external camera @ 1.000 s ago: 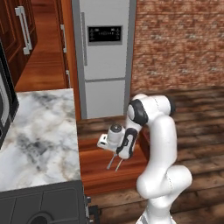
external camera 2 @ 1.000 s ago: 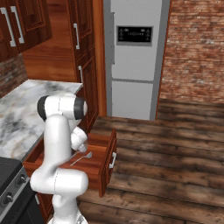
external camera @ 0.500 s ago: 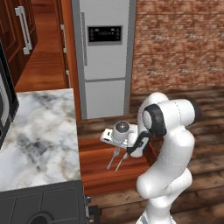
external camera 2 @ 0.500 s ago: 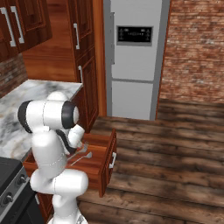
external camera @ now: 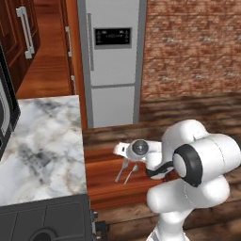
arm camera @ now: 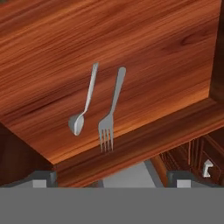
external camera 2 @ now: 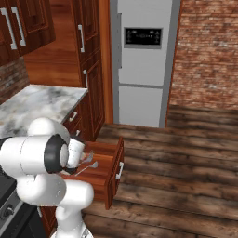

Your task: Organize the utensils by type. Pick up the wooden spoons from the counter and place them in the open cabinet. Then pick up the metallic utensils from the counter and place them in the open drawer.

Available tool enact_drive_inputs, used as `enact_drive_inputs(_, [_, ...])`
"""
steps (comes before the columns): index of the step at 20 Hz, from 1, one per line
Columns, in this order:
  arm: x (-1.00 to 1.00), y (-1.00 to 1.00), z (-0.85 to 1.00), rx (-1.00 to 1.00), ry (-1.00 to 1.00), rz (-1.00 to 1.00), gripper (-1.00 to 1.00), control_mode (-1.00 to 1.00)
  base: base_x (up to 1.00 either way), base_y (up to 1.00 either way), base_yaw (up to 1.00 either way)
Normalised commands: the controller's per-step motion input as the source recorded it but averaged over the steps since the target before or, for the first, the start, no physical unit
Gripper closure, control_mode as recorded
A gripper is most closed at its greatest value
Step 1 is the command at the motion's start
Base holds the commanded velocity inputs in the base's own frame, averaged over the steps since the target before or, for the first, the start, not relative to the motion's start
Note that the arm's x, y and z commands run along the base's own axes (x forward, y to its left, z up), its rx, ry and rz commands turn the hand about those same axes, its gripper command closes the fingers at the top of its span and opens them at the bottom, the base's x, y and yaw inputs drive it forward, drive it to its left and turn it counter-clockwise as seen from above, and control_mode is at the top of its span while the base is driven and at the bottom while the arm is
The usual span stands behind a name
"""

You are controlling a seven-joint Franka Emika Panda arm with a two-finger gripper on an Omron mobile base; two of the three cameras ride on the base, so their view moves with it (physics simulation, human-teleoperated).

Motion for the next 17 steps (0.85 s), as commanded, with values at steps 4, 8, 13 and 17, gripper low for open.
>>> enact_drive_inputs(4, [0.0,-0.11,1.0,-0.02,0.14,0.0,-1.0,-1.0,0.0,0.0,0.0])
enact_drive_inputs(8, [0.0,-0.09,1.0,0.0,0.21,0.0,-1.0,-1.0,0.0,0.0,0.0])
enact_drive_inputs(13, [0.0,-0.08,1.0,-0.03,0.24,0.0,-1.0,-1.0,0.0,0.0,0.0])
enact_drive_inputs(17, [-0.15,-0.06,0.72,-0.17,0.27,0.0,-1.0,-1.0,0.0,0.0,0.0])
